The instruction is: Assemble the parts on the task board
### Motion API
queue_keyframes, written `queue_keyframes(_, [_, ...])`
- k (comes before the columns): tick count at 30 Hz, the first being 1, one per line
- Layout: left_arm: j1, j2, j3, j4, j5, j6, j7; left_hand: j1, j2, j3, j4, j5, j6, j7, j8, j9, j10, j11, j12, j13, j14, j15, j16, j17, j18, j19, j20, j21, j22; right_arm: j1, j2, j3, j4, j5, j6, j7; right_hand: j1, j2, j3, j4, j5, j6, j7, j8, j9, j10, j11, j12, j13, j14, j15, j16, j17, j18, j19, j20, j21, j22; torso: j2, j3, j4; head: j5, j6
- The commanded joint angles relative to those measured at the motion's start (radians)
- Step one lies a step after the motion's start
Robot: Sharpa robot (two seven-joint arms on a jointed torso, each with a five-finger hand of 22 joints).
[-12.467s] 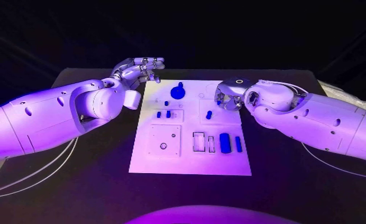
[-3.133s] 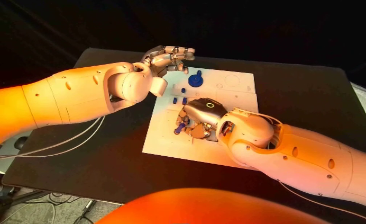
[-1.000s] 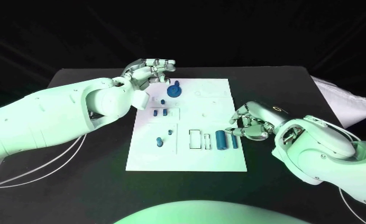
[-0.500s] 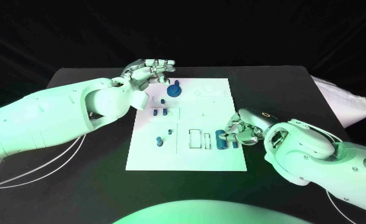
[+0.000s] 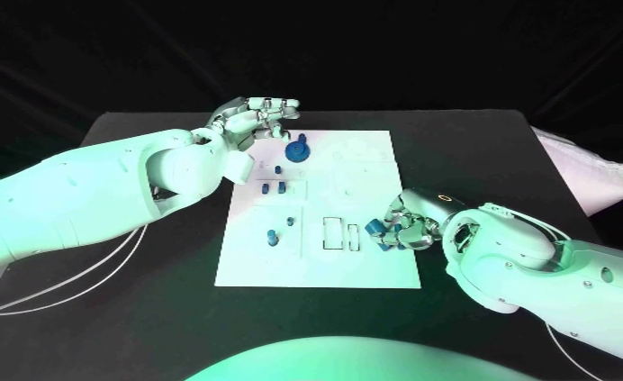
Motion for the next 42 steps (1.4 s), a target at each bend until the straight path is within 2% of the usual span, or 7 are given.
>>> queue_keyframes(1, [0.0,0.0,0.0,0.001,-0.007,0.022,0.004,0.003,0.006,0.001,-0.007,0.005,-0.005,-0.001,0.007,-0.001,-0.007,0.003,0.007,0.001,-0.005,0.001,-0.002,-0.001,0.012,0.008,0.0,-0.005,-0.001,-0.006,0.009,0.0,-0.006,-0.022,0.048,-0.023,0.008,-0.002,-0.002,0.006,0.0,0.004,-0.003,0.007,0.001,0.002,-0.004,0.004,0.001,0.063,-0.001,0.005,0.001,-0.014,-0.001,0.005,0.005,0.0,0.0,0.0002,0.0008,0.0,-0.001])
queue_keyframes(9, [0.0,0.0,0.0,0.0,-0.007,0.022,0.003,0.003,0.006,0.001,-0.007,0.005,-0.005,-0.001,0.007,-0.001,-0.007,0.003,0.007,0.001,-0.005,0.001,-0.002,-0.001,0.012,0.008,0.0,-0.005,-0.001,-0.014,0.02,0.0,-0.017,-0.017,0.029,-0.027,0.015,0.008,-0.015,0.017,-0.003,0.014,-0.008,0.018,0.011,0.01,-0.007,0.016,0.025,0.063,-0.003,0.006,0.004,-0.014,-0.002,0.004,0.007,0.004,-0.001,-0.0004,0.0011,0.0,-0.001])
queue_keyframes(16, [0.0,0.0,0.0,0.0,-0.007,0.024,0.003,0.003,0.006,0.001,-0.007,0.005,-0.005,-0.001,0.007,-0.001,-0.007,0.003,0.007,0.001,-0.005,0.001,-0.002,-0.001,0.012,0.008,0.0,-0.005,-0.001,-0.016,0.006,0.001,-0.003,0.016,-0.087,0.002,0.026,0.046,-0.021,0.02,0.017,0.041,-0.019,0.038,0.031,0.035,-0.017,0.041,0.066,0.066,-0.011,0.015,0.018,-0.017,0.005,-0.002,0.018,0.024,0.0,0.0001,0.0022,0.002,0.001])
queue_keyframes(26, [0.0,0.003,0.0,-0.001,-0.007,0.025,0.002,0.003,0.006,0.001,-0.007,0.005,-0.005,-0.001,0.007,-0.001,-0.007,0.003,0.007,0.001,-0.005,0.001,-0.002,-0.001,0.012,0.008,0.0,-0.005,-0.001,-0.01,0.004,0.008,0.039,0.099,-0.221,0.079,0.033,0.075,-0.03,0.02,0.043,0.058,-0.03,0.048,0.054,0.057,-0.027,0.059,0.099,0.067,-0.019,0.02,0.025,-0.019,0.008,-0.011,0.024,0.034,-0.002,-0.0015,0.004,0.004,0.004])
queue_keyframes(30, [0.0,0.004,0.0,-0.001,-0.007,0.025,0.002,0.003,0.006,0.001,-0.007,0.005,-0.005,-0.001,0.007,-0.001,-0.007,0.003,0.007,0.001,-0.005,0.001,-0.002,-0.001,0.012,0.008,0.0,-0.005,-0.001,-0.009,0.027,0.009,0.039,0.119,-0.21,0.086,0.031,0.078,-0.033,0.021,0.048,0.058,-0.03,0.048,0.057,0.056,-0.027,0.055,0.097,0.067,-0.02,0.02,0.024,-0.019,0.008,-0.012,0.024,0.033,-0.001,-0.0014,0.0046,0.006,0.004])
queue_keyframes(35, [0.0,0.006,0.0,-0.001,-0.007,0.025,0.002,0.003,0.006,0.001,-0.007,0.005,-0.005,-0.001,0.007,-0.001,-0.007,0.003,0.007,0.001,-0.005,0.001,-0.002,-0.001,0.012,0.008,0.0,-0.005,-0.001,-0.007,0.065,0.009,0.019,0.13,-0.161,0.066,-0.008,0.087,-0.059,0.024,0.051,0.056,-0.031,0.046,0.07,0.053,-0.028,0.042,0.092,0.066,-0.021,0.02,0.023,-0.019,0.008,-0.013,0.025,0.035,-0.001,-0.0027,0.0039,0.01,0.004])
queue_keyframes(42, [0.0,0.007,0.0,-0.001,-0.007,0.025,0.001,0.003,0.006,0.001,-0.007,0.005,-0.005,-0.001,0.007,-0.001,-0.007,0.003,0.007,0.001,-0.005,0.001,-0.002,-0.001,0.012,0.008,0.0,-0.005,-0.001,-0.006,0.112,0.009,-0.013,0.129,-0.104,0.026,-0.032,0.097,-0.077,0.024,0.048,0.06,-0.033,0.048,0.081,0.055,-0.029,0.035,0.094,0.066,-0.022,0.019,0.022,-0.019,0.007,-0.014,0.025,0.035,0.0,-0.0013,0.0034,0.015,0.002])
